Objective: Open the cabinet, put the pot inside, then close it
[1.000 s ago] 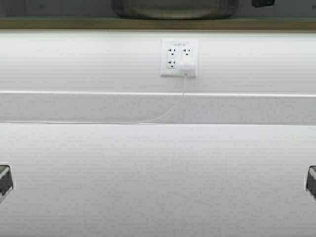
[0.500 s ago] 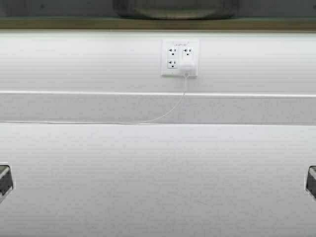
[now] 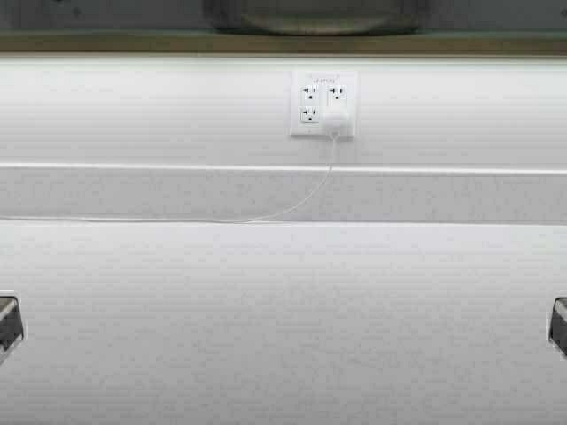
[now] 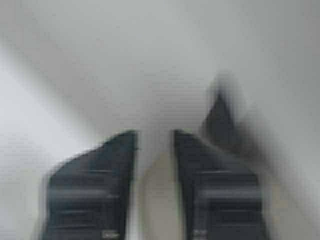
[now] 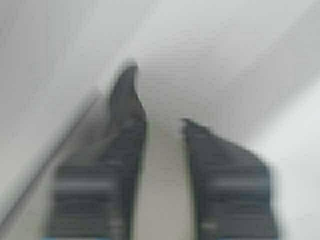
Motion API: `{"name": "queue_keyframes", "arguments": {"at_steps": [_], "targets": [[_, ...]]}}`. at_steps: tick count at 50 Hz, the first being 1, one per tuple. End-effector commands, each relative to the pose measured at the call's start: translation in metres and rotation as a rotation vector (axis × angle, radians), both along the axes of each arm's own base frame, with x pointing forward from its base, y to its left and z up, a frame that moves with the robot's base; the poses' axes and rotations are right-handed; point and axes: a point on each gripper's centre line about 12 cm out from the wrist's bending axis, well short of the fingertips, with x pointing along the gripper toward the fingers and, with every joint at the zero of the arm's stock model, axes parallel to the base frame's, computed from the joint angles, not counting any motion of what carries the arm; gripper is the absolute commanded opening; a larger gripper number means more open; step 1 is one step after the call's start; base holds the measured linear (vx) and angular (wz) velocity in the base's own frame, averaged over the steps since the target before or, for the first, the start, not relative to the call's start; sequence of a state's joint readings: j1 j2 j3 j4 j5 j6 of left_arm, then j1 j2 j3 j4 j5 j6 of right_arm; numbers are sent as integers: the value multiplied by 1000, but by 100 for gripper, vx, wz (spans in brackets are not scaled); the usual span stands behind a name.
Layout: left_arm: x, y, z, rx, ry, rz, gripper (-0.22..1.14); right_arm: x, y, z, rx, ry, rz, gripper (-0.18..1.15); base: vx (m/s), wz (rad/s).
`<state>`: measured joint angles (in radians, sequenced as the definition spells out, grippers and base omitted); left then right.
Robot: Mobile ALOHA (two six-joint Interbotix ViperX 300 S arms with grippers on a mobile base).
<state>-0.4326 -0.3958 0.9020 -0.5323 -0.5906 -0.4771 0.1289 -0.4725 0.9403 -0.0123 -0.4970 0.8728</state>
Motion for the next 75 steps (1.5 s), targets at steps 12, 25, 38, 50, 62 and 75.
{"name": "queue_keyframes", "arguments": {"at_steps": [12,25,38,50,62,75], "targets": [[-57,-33,-14,419,-36,-228,10,-69,20,-1,-590,85,159,11,-1,0],[-68,-43,-31,619,-3,-341,5,-90,35,-20,-745,212,302,7,-10,-1],[-70,-43,-39,691,6,-362,5,-86,37,-26,-762,239,312,7,-19,-5],[-68,-44,-35,747,-12,-370,5,-68,43,-30,-761,280,326,7,-18,-6],[-69,-42,-42,778,9,-385,5,-67,44,-31,-751,278,325,7,-21,2],[-61,-22,-39,773,55,-330,4,-69,43,-33,-774,289,331,7,-20,2]]}}
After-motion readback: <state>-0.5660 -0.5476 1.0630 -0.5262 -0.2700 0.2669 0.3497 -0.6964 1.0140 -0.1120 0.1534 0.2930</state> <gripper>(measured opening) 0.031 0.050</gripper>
